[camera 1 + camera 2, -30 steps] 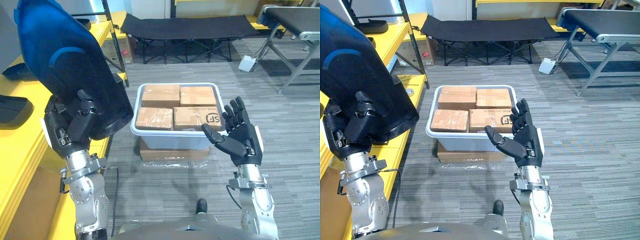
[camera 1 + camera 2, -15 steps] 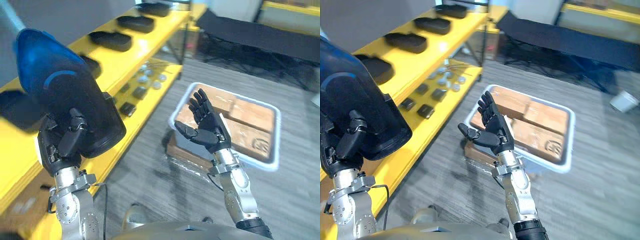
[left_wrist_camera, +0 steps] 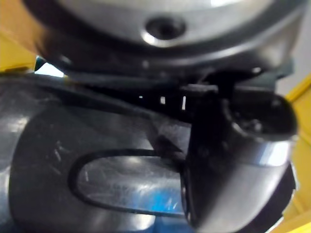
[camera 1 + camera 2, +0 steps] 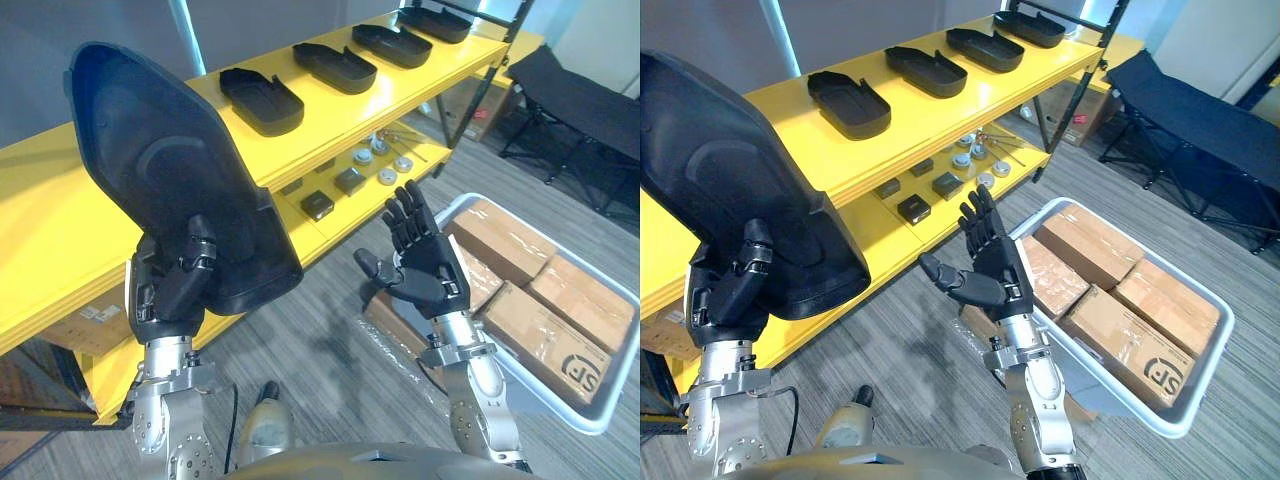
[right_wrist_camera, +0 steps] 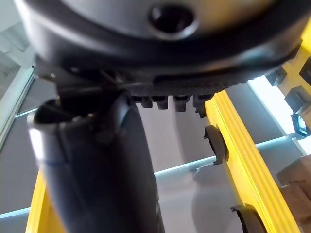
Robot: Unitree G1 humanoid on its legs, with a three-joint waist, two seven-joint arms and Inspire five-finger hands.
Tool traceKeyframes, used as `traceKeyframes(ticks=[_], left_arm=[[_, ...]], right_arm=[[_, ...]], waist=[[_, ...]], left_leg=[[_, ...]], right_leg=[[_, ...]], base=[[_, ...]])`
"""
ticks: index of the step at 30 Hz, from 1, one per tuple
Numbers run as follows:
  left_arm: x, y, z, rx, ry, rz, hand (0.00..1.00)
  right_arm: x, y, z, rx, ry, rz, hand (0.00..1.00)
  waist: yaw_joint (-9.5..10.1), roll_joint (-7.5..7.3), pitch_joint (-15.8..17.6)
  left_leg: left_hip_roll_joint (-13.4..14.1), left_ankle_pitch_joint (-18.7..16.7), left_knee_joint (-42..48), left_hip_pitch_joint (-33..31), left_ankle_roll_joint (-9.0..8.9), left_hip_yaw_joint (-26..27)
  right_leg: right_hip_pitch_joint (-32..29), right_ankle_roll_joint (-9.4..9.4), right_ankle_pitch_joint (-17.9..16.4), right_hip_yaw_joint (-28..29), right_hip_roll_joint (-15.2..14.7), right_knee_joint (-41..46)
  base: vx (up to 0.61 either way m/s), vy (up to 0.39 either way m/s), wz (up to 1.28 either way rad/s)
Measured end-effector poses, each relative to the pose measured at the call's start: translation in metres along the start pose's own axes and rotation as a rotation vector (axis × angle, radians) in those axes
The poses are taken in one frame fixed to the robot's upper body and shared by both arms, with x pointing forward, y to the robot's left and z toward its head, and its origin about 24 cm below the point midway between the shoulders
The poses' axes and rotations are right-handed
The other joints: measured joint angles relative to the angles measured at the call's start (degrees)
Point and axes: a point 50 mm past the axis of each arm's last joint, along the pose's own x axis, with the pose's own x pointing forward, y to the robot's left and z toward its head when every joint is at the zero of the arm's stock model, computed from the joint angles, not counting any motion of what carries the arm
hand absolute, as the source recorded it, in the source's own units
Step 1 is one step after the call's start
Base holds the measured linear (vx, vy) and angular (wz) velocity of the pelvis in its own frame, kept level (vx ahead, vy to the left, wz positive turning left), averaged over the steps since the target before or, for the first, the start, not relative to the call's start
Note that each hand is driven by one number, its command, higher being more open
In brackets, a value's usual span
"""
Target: Walk over and take three plastic housings, then place them on the shelf
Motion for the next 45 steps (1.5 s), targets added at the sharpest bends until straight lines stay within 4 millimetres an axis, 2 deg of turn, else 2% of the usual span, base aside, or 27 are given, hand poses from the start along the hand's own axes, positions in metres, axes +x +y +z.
traceKeyframes(ticks=[6, 7, 10, 11, 12, 13, 14, 15, 16, 17, 19, 20, 21, 22, 23, 24, 25, 27, 28, 29, 31, 33, 34, 36, 37, 39, 45], left_arm=[[0.002, 0.0, 0.006, 0.012, -0.049, -0.006, 0.0], [0.003, -0.001, 0.011, 0.024, -0.078, -0.01, 0.0], [0.006, 0.0, 0.027, 0.073, -0.141, -0.018, 0.0], [0.007, 0.0, 0.032, 0.097, -0.161, -0.019, 0.0], [0.008, 0.0, 0.036, 0.113, -0.179, -0.026, 0.0], [0.011, -0.002, 0.039, 0.12, -0.206, -0.039, 0.0], [0.012, -0.002, 0.04, 0.124, -0.213, -0.04, 0.0], [0.017, -0.004, 0.045, 0.16, -0.239, -0.064, 0.0], [0.019, -0.005, 0.047, 0.17, -0.249, -0.077, 0.0], [0.022, -0.007, 0.048, 0.172, -0.261, -0.09, 0.0], [0.023, -0.007, 0.05, 0.165, -0.281, -0.071, 0.0], [0.024, -0.007, 0.05, 0.161, -0.294, -0.06, 0.0], [0.026, -0.008, 0.051, 0.155, -0.301, -0.059, 0.0], [0.03, -0.011, 0.051, 0.141, -0.318, -0.063, 0.0], [0.036, -0.014, 0.049, 0.127, -0.332, -0.078, 0.0], [0.039, -0.016, 0.047, 0.119, -0.33, -0.085, 0.0], [0.041, -0.018, 0.041, 0.103, -0.313, -0.092, 0.0], [0.039, -0.017, 0.039, 0.104, -0.296, -0.089, 0.0], [0.038, -0.017, 0.039, 0.106, -0.298, -0.084, 0.0], [0.034, -0.017, 0.036, 0.096, -0.289, -0.05, 0.0], [0.029, -0.014, 0.035, 0.11, -0.282, -0.03, 0.0], [0.029, -0.015, 0.035, 0.105, -0.284, -0.035, 0.0], [0.029, -0.016, 0.035, 0.103, -0.285, -0.04, 0.0], [0.031, -0.02, 0.033, 0.092, -0.286, -0.075, 0.0], [0.032, -0.024, 0.032, 0.084, -0.286, -0.109, 0.0], [0.031, -0.028, 0.031, 0.083, -0.293, -0.148, 0.0], [0.032, -0.032, 0.031, 0.216, -0.281, -0.191, 0.0]], right_arm=[[0.004, 0.01, 0.002, 0.025, -0.043, 0.036, 1.0], [0.009, 0.012, 0.004, 0.027, -0.064, 0.035, 1.0], [0.019, 0.017, 0.007, 0.038, -0.108, 0.011, 1.0], [0.02, 0.017, 0.008, 0.039, -0.116, -0.008, 1.0], [0.019, 0.014, 0.009, 0.033, -0.12, -0.034, 1.0], [0.019, 0.01, 0.012, 0.021, -0.136, -0.053, 1.0], [0.018, 0.009, 0.012, 0.023, -0.135, -0.069, 1.0], [0.018, 0.007, 0.012, 0.032, -0.145, -0.098, 1.0], [0.019, 0.008, 0.012, 0.036, -0.152, -0.106, 1.0], [0.021, 0.008, 0.014, 0.038, -0.166, -0.111, 1.0], [0.026, 0.01, 0.017, 0.026, -0.181, -0.088, 1.0], [0.029, 0.009, 0.019, 0.019, -0.193, -0.072, 1.0], [0.03, 0.008, 0.021, 0.012, -0.201, -0.068, 1.0], [0.03, 0.005, 0.025, -0.005, -0.215, -0.069, 1.0], [0.027, -0.002, 0.029, -0.041, -0.232, -0.093, 1.0], [0.025, -0.005, 0.031, -0.056, -0.235, -0.107, 1.0], [0.022, -0.009, 0.035, -0.077, -0.244, -0.134, 1.0], [0.019, -0.008, 0.047, -0.1, -0.282, -0.131, 1.0], [0.019, -0.006, 0.057, -0.115, -0.316, -0.108, 1.0], [0.023, -0.007, 0.074, -0.179, -0.37, -0.051, 1.0], [0.028, -0.01, 0.088, -0.235, -0.412, -0.006, 1.0], [0.027, -0.018, 0.097, -0.278, -0.44, -0.024, 1.0], [0.026, -0.021, 0.098, -0.286, -0.44, -0.042, 1.0], [0.016, -0.033, 0.099, -0.294, -0.438, -0.13, 1.0], [0.009, -0.039, 0.098, -0.299, -0.43, -0.184, 1.0], [0.003, -0.042, 0.095, -0.293, -0.415, -0.228, 1.0], [-0.001, -0.038, 0.084, -0.233, -0.388, -0.25, 1.0]], waist=[[0.38, 0.16, 0.4], [0.66, 0.41, 0.72], [2.08, -0.22, 0.34], [2.18, -0.64, -0.25], [1.89, -0.55, -0.99], [1.44, 0.13, -0.78], [1.63, 0.05, -1.16], [0.36, -0.32, -1.66], [0.09, -0.33, -1.68], [-0.01, -0.59, -1.82], [0.14, -0.37, -1.77], [-0.05, -0.08, -1.8], [-0.3, 0.29, -1.76], [-1.65, 1.22, -1.82], [-2.87, 1.83, -1.5], [-3.32, 1.85, -1.49], [-3.86, 1.26, -1.8], [-3.84, -1.13, -2.33], [-3.85, -2.35, -2.84], [-3.78, 0.66, -3.64], [-3.59, 2.24, -4.56], [-4.51, 2.6, -4.73], [-4.58, 2.51, -4.68], [-6.33, 1.94, -4.41], [-6.55, 1.63, -4.31], [-5.64, 1.53, -4.36], [-6.05, 1.28, -4.38]], left_leg=[[0.27, -0.83, 3.41, -3.06, 0.85, 3.11], [-0.24, -2.19, 6.98, -4.91, 1.58, 3.38], [-2.58, -7.1, 14.17, -7.84, 3.26, 4.49], [-3.9, -8.59, 16.23, -8.86, 4.85, 4.92], [-5.09, -11.4, 18.5, -9.11, 7.61, 6.15], [-5.79, -12.52, 20.68, -8.74, 7.35, 6.31], [-6.46, -12.97, 20.8, -8.47, 7.95, 6.42], [-7.85, -13.11, 19.41, -7.09, 9.36, 5.08], [-8.28, -12.88, 18.83, -6.35, 10.42, 4.38], [-8.51, -13.03, 17.5, -4.17, 11.29, 3.43], [-8.45, -12.77, 14.71, 0.22, 11.29, 3.06], [-8.31, -12.75, 12.7, 2.46, 11.33, 2.29], [-8.05, -12.78, 12.13, 3.14, 11.3, 1.58], [-7.48, -12.88, 11.6, 3.5, 11.12, -1.08], [-7.43, -13.02, 11.46, 3.94, 10.64, -4.35], [-7.62, -13.14, 11.59, 4.31, 10.27, -5.83], [-8.41, -13.75, 11.9, 5.64, 9.19, -7.49], [-9.68, -15.32, 12.45, 7.74, 6.62, -5.81], [-9.41, -17.02, 13.14, 7.7, 5.58, -2.46], [-4.77, -19.34, 15.22, 6.95, 5.73, 0.72], [-0.25, -18.86, 14.18, 6.17, 5.38, 4.6], [3.42, -15.78, 11.18, 5.95, 3.78, 11.34], [3.68, -14.69, 10.35, 5.75, 3.82, 13.6], [3.44, -10.76, 7.37, 5.37, 4.63, 20.55], [2.71, -8.99, 4.45, 6.37, 4.81, 21.8], [1.36, -6.9, 0.55, 7.42, 4.89, 21.03], [-0.6, -4.59, -3.1, 8.16, 5.5, 19.54]], right_leg=[[0.16, 0.45, -0.89, -1.33, -1.17, -0.97], [0.2, 0.65, -1.02, -1.31, -1.5, -0.65], [0.35, 0.7, -1.44, 0.05, -3.23, -0.99], [1.31, -0.33, -2.05, 0.53, -3.68, -2.69], [3.21, -4.74, -4.16, 1.61, -3.42, -2.11], [-1.04, -8.08, -3.51, 3.26, -5.21, 12.76], [-4.46, -8.16, -1.52, 5.3, -6.55, 19.29], [-9.48, -7.61, 3.8, 11.34, -6.97, 28.84], [-10.52, -6.61, 2.59, 12.68, -6.52, 31.31], [-11.92, -4.94, -1.72, 12.99, -5.16, 33.79], [-12.9, -4.74, -5.68, 11.22, -2.78, 31.14], [-14.34, -5.76, -6.58, 10.74, -0.3, 27.43], [-15.47, -5.9, -6.65, 11.35, 1.5, 25.26], [-17.72, -5.76, -6.54, 13.7, 5.23, 21.04], [-19.2, -4.59, -5.78, 17.77, 8.08, 17.52], [-19.58, -4.03, -5.25, 19.62, 8.88, 15.95], [-19.45, -2.31, -4.0, 21.45, 8.63, 13.76], [-17.19, -2.38, 1.94, 20.86, 5.66, 11.87], [-15.87, -1.83, 2.89, 19.46, 4.11, 11.68], [-13.31, -2.65, 0.77, 15.55, 6.54, 10.47], [-11.55, -3.98, 0.58, 12.09, 8.37, 8.32], [-9.92, -5.07, 0.65, 7.8, 8.32, 6.81], [-9.49, -5.14, 0.61, 6.68, 7.83, 6.51], [-7.15, -5.19, 0.58, 1.7, 5.72, 4.96], [-5.93, -5.18, 0.58, -0.24, 4.9, 3.97], [-5.35, -4.88, 0.79, -0.59, 4.24, 2.82], [-3.95, -4.49, 2.27, -1.33, 3.54, 0.47]], base=[[-0.1, 0.059, 0.16], [0.01, 0.145, 0.12], [0.05, 0.158, 0.01], [0.19, 0.185, 0.23], [0.3, 0.191, 0.44], [0.34, 0.202, 0.38], [0.32, 0.238, 0.58], [0.27, 0.203, 0.53], [0.35, 0.161, 0.68], [0.3, 0.03, 0.31], [0.39, 0.04, 0.14], [0.38, 0.018, 0.2], [0.34, -0.032, 0.64], [0.27, -0.086, 1.16], [0.27, -0.113, 1.38], [0.29, -0.179, 1.47], [0.3, -0.253, 1.31], [0.29, -0.315, 1.1], [0.25, -0.41, 1.03], [0.21, -0.394, 0.89], [0.13, -0.278, 0.87], [0.1, -0.208, 0.97], [0.1, -0.153, 0.83], [0.08, -0.091, 1.24], [0.05, -0.041, 1.05], [0.02, -0.006, 0.48], [-0.01, 0.033, 0.18]])
